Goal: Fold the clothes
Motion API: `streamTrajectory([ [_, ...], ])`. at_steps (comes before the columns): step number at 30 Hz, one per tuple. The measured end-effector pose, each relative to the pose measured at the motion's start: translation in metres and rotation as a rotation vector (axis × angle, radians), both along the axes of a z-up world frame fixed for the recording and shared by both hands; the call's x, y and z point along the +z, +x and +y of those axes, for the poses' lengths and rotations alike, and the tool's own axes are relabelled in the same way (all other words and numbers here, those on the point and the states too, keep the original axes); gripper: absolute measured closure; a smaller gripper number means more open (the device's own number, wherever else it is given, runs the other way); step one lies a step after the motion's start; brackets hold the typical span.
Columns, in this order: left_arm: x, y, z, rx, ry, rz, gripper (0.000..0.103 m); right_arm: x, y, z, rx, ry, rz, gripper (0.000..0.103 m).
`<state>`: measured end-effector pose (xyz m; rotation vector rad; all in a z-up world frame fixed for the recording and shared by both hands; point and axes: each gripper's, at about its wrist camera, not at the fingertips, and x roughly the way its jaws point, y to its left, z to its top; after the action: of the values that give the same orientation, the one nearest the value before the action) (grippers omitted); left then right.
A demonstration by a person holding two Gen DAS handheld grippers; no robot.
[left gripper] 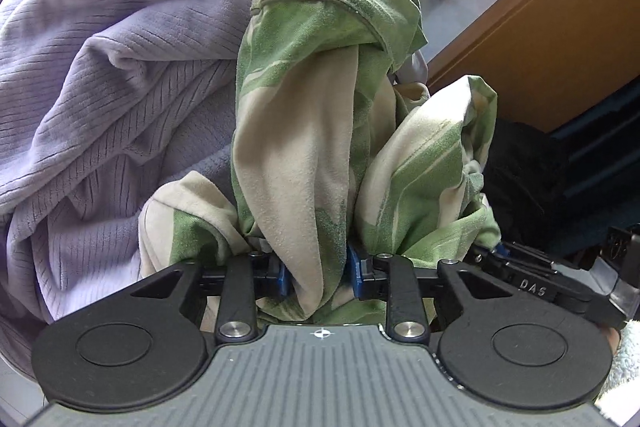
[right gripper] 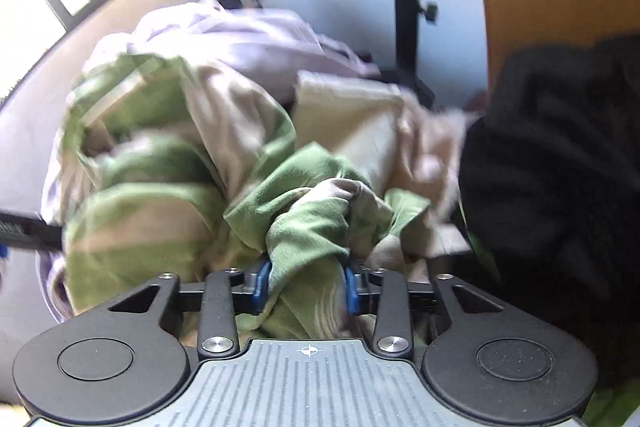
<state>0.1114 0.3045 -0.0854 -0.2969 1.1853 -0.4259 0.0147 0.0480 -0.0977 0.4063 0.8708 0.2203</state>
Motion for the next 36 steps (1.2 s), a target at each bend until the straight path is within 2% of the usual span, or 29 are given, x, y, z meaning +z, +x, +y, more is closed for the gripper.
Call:
streamTrajectory([
  [3,0.003,0.002,0.008,0.026,-0.037,0.004,0.073,0.017,0.001,-0.007,-0.060,0.055,-0.098,0.077],
  [6,0.005,-0.002,0.007,0.021,-0.007,-0.015,0.052,0.010,0.005,-0.007,-0.075,0.025,-0.104,0.077],
  [7,0.006,-0.003,0.007,0.019,0.003,-0.022,0.040,0.004,0.006,-0.007,-0.082,0.012,-0.087,0.076],
  [8,0.006,-0.004,0.006,0.017,0.012,-0.028,0.037,-0.004,0.006,-0.008,-0.093,0.000,-0.066,0.074],
  [11,0.006,-0.009,0.001,0.001,0.040,-0.056,0.033,-0.015,-0.005,-0.017,-0.142,0.056,-0.042,0.056],
  [12,0.005,-0.011,0.000,-0.002,0.050,-0.069,0.032,-0.015,-0.011,-0.019,-0.143,0.075,-0.053,0.042],
  [14,0.002,-0.013,-0.002,0.013,0.056,-0.082,0.030,-0.014,-0.018,-0.017,-0.123,0.075,-0.075,0.026],
  [16,0.003,-0.015,-0.002,0.021,0.043,-0.083,0.030,-0.011,-0.025,-0.015,-0.101,0.051,-0.087,0.022],
  [19,0.017,-0.022,0.014,0.043,-0.024,-0.120,0.030,-0.005,-0.037,-0.019,-0.116,0.039,-0.093,0.019],
  [21,0.027,-0.027,0.024,0.058,-0.068,-0.144,0.024,-0.003,-0.045,-0.023,-0.126,0.036,-0.098,0.006],
  [23,0.039,-0.030,0.029,0.069,-0.116,-0.183,0.012,-0.005,-0.052,-0.026,-0.127,0.033,-0.098,0.006],
  [24,0.045,-0.031,0.031,0.074,-0.140,-0.202,0.010,-0.008,-0.053,-0.027,-0.124,0.025,-0.084,0.006],
  [28,0.042,-0.031,-0.001,0.034,-0.023,-0.216,0.004,-0.029,-0.046,-0.029,-0.141,0.014,-0.028,0.006],
  [31,0.039,-0.030,-0.025,0.005,0.065,-0.226,0.003,-0.045,-0.033,-0.025,-0.150,0.002,0.003,0.001],
  [36,0.013,-0.015,-0.057,-0.017,0.186,-0.162,0.000,-0.060,-0.013,-0.014,-0.124,-0.002,0.044,0.001],
])
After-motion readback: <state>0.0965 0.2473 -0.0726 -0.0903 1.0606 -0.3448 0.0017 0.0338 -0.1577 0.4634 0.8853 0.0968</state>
